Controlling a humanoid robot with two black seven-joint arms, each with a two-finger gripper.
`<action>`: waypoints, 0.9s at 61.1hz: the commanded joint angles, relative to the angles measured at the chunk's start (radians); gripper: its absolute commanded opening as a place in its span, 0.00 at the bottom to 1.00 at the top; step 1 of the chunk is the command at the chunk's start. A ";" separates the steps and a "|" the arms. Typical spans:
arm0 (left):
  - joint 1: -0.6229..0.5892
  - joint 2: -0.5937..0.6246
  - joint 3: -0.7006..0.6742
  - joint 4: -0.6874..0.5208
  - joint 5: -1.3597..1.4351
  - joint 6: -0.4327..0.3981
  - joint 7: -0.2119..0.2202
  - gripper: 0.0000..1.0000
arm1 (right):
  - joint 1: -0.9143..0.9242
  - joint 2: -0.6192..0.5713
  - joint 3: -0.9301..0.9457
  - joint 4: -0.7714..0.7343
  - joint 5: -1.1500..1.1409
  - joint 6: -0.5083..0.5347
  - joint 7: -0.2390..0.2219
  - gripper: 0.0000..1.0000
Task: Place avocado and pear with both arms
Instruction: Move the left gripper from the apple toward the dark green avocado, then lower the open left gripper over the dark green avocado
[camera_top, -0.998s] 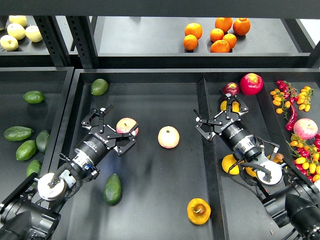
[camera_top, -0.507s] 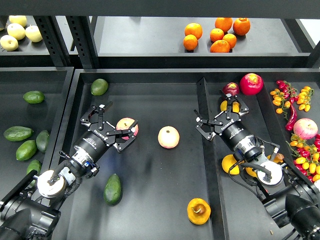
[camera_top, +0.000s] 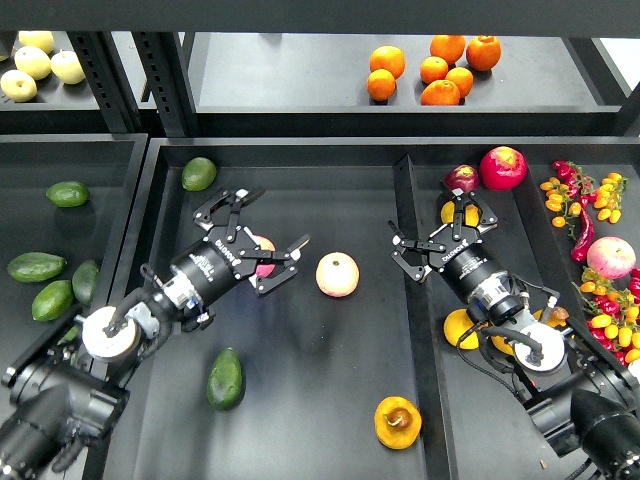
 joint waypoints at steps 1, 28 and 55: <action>-0.067 0.118 0.153 0.000 0.001 0.000 0.000 0.99 | 0.000 0.000 0.000 0.000 0.000 0.000 0.000 0.99; -0.347 0.317 0.640 0.010 0.185 0.000 0.000 0.99 | 0.000 0.000 0.000 -0.001 0.000 0.000 -0.002 0.99; -0.350 0.319 0.764 0.016 0.496 0.000 0.000 0.99 | 0.000 0.000 0.000 -0.003 0.000 0.000 -0.002 0.99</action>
